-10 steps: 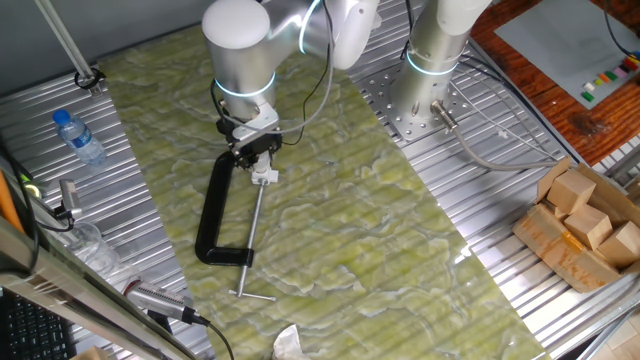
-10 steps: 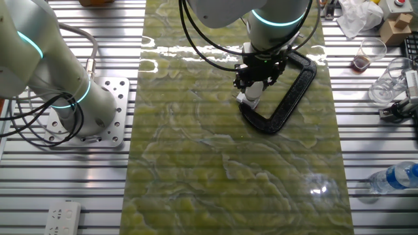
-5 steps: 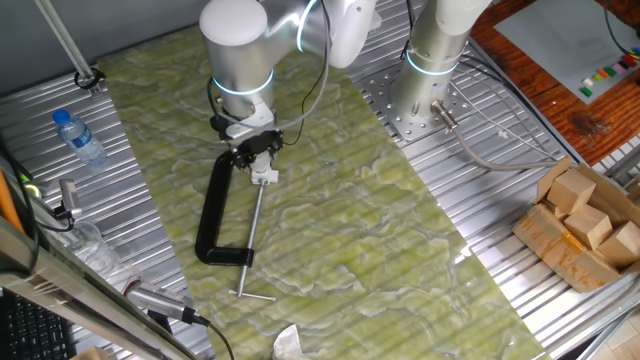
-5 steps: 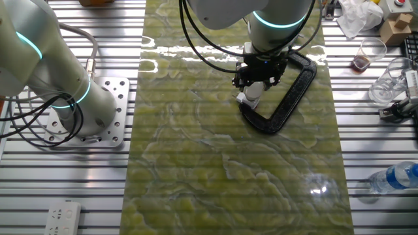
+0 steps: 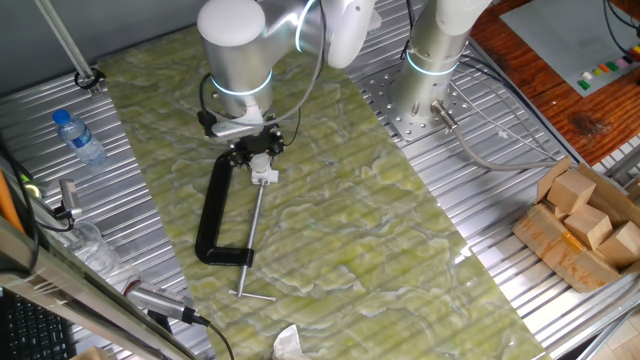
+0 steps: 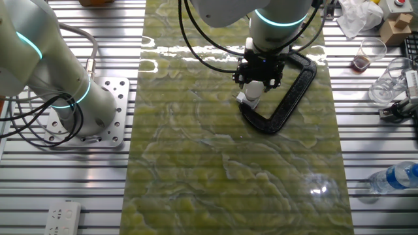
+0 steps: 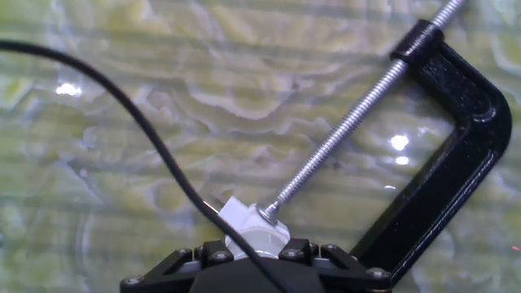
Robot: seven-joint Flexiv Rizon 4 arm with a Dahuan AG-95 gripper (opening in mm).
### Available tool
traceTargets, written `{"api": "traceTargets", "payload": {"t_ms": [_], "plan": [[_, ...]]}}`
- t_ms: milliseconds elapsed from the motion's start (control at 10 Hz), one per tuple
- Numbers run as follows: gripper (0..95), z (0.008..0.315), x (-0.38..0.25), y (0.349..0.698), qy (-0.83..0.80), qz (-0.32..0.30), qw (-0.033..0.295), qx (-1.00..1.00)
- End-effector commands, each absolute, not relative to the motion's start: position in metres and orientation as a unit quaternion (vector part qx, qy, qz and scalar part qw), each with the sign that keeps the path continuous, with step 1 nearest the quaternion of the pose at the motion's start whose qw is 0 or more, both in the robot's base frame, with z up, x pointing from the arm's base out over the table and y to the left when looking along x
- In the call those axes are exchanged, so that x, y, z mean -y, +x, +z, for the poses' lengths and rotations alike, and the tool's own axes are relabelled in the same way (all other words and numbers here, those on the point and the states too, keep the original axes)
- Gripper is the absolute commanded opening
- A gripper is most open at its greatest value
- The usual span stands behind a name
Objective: Take out the light bulb by rotating it
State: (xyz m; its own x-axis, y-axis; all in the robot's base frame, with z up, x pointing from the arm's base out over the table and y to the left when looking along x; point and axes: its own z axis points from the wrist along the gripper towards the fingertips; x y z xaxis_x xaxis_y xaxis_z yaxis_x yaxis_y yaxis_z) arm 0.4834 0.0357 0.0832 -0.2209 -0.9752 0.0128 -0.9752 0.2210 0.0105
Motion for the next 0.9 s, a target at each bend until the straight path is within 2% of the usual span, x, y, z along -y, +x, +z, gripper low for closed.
{"api": "traceTargets", "payload": {"t_ms": [100,900], "plan": [[57.0,0.0828,-0.035,0.4836,0.49,-0.001,0.01,0.872],[57.0,0.0837,-0.0325,0.4836,0.337,-0.018,0.011,0.941]]}}
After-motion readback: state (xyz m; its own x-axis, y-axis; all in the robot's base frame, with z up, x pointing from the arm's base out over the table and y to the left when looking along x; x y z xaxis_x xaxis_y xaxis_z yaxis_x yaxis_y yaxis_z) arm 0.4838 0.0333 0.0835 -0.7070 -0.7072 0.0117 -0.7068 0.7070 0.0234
